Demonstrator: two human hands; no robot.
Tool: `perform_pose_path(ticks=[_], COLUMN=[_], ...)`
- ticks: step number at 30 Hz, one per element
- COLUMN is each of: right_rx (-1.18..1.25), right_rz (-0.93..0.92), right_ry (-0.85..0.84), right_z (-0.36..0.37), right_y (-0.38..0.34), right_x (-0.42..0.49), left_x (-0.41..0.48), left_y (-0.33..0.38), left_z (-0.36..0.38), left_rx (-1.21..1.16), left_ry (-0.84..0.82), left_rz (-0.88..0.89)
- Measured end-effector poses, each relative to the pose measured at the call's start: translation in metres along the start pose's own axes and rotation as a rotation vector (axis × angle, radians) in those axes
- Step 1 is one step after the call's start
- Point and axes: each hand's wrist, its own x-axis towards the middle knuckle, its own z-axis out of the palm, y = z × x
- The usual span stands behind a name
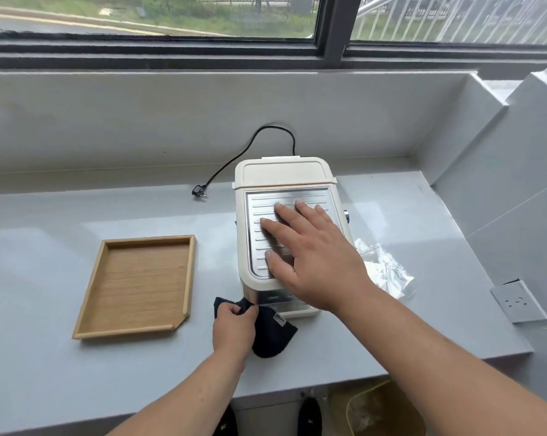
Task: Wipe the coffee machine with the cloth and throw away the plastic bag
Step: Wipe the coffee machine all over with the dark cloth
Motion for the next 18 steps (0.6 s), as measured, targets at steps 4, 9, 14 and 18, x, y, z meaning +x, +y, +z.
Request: perform_pose_path(ticks=[4, 9, 14, 18], right_rx=[0.078, 0.126, 0.251, 0.355], right_rz=[-0.101, -0.229, -0.201, 0.27], right_ry=[0.294, 0.564, 0.37, -0.179], right_z=[0.0, 0.023, 0.077, 0.12], right_y=[0.005, 0.014, 0.035, 0.051], right_x=[-0.011, -0.062, -0.132, -0.141], left_x=[-0.009, -0.024, -0.032, -0.037], left_y=[0.001, 0.004, 0.009, 0.012], left_z=[0.011, 0.024, 0.04, 0.051], left_rx=[-0.047, -0.063, -0.016, -0.014], left_ry=[0.018, -0.031, -0.107, -0.173], left_rz=[-0.073, -0.139, -0.172, -0.209])
